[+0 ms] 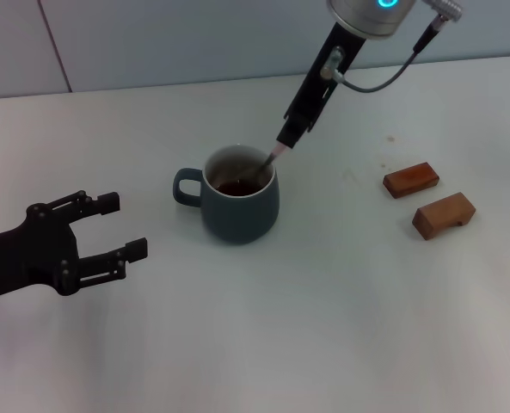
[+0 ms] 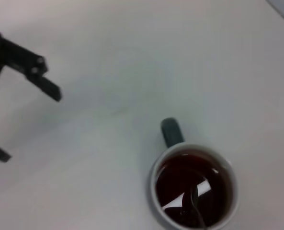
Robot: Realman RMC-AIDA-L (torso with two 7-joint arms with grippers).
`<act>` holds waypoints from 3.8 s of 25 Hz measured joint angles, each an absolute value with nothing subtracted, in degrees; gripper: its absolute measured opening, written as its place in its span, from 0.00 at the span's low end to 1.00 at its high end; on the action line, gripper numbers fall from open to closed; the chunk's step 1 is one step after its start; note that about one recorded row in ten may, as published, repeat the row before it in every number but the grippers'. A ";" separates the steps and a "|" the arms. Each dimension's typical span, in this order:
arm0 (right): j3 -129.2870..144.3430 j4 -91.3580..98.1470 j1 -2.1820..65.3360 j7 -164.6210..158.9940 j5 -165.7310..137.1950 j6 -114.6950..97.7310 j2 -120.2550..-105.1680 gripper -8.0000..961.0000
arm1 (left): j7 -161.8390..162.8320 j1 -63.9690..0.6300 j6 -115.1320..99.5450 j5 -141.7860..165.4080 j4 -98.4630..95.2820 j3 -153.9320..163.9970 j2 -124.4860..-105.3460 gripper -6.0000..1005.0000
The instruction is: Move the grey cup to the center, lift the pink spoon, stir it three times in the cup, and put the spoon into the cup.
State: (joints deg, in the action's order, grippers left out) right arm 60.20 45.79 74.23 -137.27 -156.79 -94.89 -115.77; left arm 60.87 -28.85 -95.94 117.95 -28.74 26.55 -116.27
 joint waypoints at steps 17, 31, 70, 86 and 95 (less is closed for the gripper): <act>59.90 43.05 76.25 -136.46 -157.38 -94.62 -115.00 0.21 | 60.32 -29.07 -95.44 117.95 -28.56 26.62 -116.39 0.81; 60.00 42.65 76.61 -137.16 -158.50 -90.96 -115.50 0.23 | 60.29 -29.21 -95.45 117.95 -28.64 26.56 -116.36 0.81; 59.90 65.69 56.59 -134.54 -142.43 -86.21 -119.04 0.50 | 60.47 -30.88 -95.18 117.95 -28.83 26.51 -115.81 0.81; 47.57 55.58 28.75 -94.94 -114.59 -94.68 -114.68 0.76 | 75.67 -38.05 -93.42 120.57 -28.92 32.15 -108.97 0.81; 39.80 41.80 30.76 -82.29 -114.41 -94.50 -108.83 0.87 | 84.65 -40.10 -94.97 121.06 -30.92 35.83 -107.61 0.81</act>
State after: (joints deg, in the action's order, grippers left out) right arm 39.80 41.80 30.76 -82.29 -114.41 -94.50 -108.83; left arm 84.65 -40.10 -94.97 121.06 -30.92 35.83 -107.61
